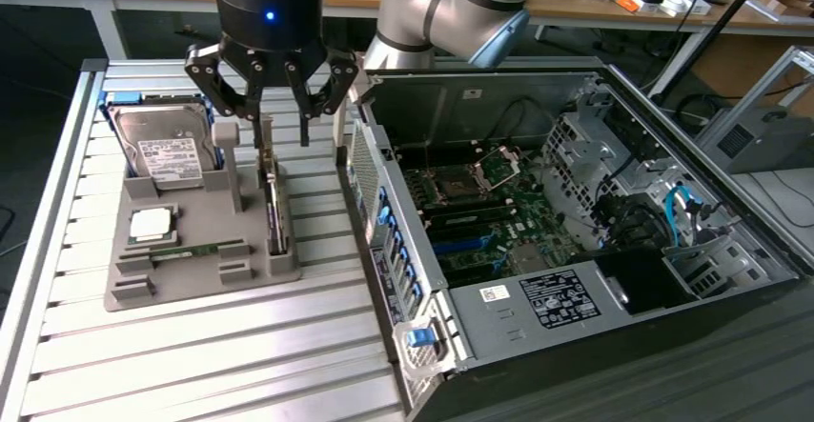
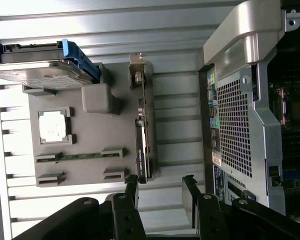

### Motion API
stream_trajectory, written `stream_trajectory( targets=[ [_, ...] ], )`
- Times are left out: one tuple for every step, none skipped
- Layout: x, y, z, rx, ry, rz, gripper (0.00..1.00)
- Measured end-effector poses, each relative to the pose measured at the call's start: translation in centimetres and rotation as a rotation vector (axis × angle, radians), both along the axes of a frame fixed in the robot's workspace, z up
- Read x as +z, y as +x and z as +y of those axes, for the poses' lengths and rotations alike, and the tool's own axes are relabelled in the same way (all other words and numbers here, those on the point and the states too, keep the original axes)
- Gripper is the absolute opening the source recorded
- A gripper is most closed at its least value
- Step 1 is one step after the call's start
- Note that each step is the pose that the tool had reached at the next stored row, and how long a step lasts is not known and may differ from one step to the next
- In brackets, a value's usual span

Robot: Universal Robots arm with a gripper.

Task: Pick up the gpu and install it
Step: 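Pick up the gpu and move the gpu toward the slot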

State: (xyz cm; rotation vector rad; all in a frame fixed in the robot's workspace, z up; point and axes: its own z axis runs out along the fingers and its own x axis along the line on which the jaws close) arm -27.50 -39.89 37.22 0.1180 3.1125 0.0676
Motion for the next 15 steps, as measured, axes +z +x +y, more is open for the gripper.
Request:
stream_trajectory(
  targets=[
    [-0.01,0.00,0.00,0.000,0.0000,0.0000,0.48],
    [-0.03,0.00,0.00,0.000,0.0000,0.0000,0.48],
    [-0.05,0.00,0.00,0.000,0.0000,0.0001,0.48],
    [-0.06,0.00,0.00,0.000,0.0000,0.0001,0.48],
    [-0.08,0.00,0.00,0.000,0.0000,0.0000,0.48],
    [-0.09,0.00,0.00,0.000,0.0000,0.0000,0.48],
    [-0.10,0.00,0.00,0.000,0.0000,0.0001,0.48],
    [-0.14,0.00,0.00,0.000,0.0000,0.0000,0.48],
    [-0.16,0.00,0.00,0.000,0.0000,0.0000,0.48],
    [-0.17,0.00,0.00,0.000,0.0000,0.0000,0.48],
    [-0.19,0.00,0.00,0.000,0.0000,0.0000,0.48],
    [-0.21,0.00,0.00,0.000,0.0000,0.0000,0.48],
    [-0.23,0.00,0.00,0.000,0.0000,0.0000,0.48],
    [-0.28,0.00,0.00,0.000,0.0000,0.0001,0.48],
    [-0.31,0.00,0.00,0.000,0.0000,0.0000,0.48]
  ],
)
